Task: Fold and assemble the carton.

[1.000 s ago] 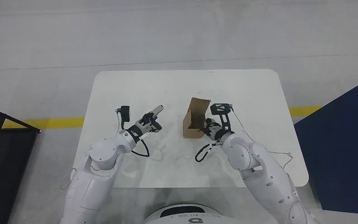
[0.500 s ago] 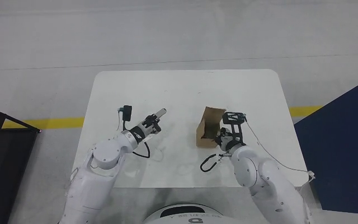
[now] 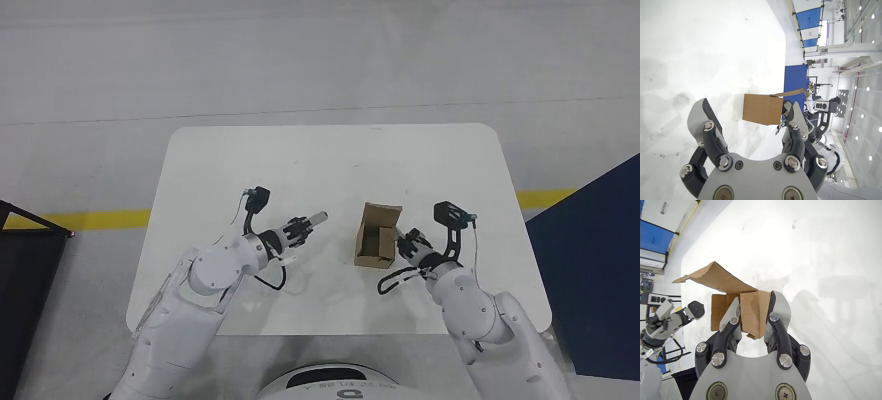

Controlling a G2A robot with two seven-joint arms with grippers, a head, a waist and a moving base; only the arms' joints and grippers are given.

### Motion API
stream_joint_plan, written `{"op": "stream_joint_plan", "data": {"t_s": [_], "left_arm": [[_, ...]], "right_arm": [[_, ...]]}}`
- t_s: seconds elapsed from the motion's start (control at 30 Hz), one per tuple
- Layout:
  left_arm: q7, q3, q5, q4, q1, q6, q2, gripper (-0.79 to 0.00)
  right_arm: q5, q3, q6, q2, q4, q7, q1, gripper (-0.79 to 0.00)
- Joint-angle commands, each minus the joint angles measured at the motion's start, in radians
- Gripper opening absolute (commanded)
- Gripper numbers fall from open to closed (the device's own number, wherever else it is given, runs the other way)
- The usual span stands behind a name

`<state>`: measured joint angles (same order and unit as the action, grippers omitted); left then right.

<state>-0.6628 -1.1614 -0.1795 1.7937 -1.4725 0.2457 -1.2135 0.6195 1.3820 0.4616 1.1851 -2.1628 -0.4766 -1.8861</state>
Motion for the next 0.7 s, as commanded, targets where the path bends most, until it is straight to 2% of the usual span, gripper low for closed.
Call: {"op": "stream_joint_plan", "data": {"t_s": [0.0, 0.1, 0.27, 0.37, 0.47, 0.57, 0.67], "left_arm": [[-0.01, 0.034, -0.013, -0.024, 0.029, -0.001, -0.004, -0.062], [-0.016, 0.078, -0.023, -0.056, 0.07, 0.001, -0.011, -0.077], [-0.032, 0.148, -0.008, -0.098, 0.131, -0.002, -0.025, -0.058], [-0.041, 0.188, -0.017, -0.121, 0.163, 0.001, -0.032, -0.102], [-0.044, 0.212, -0.026, -0.14, 0.185, 0.01, -0.037, -0.289], [-0.042, 0.225, -0.035, -0.152, 0.195, 0.018, -0.04, -0.431], [-0.047, 0.231, -0.045, -0.155, 0.198, 0.022, -0.039, -0.489]], "right_arm": [[-0.043, 0.023, -0.044, 0.001, 0.021, 0.049, -0.02, -0.456], [-0.065, 0.039, -0.077, 0.002, 0.059, 0.082, -0.042, -0.453], [-0.145, 0.029, -0.13, 0.005, 0.091, 0.076, -0.053, -0.477], [-0.185, 0.019, -0.162, 0.007, 0.098, 0.083, -0.05, -0.505], [-0.211, 0.016, -0.181, 0.009, 0.102, 0.098, -0.048, -0.502], [-0.216, 0.011, -0.192, 0.009, 0.105, 0.101, -0.047, -0.493], [-0.221, 0.002, -0.202, 0.01, 0.109, 0.096, -0.042, -0.486]]}}
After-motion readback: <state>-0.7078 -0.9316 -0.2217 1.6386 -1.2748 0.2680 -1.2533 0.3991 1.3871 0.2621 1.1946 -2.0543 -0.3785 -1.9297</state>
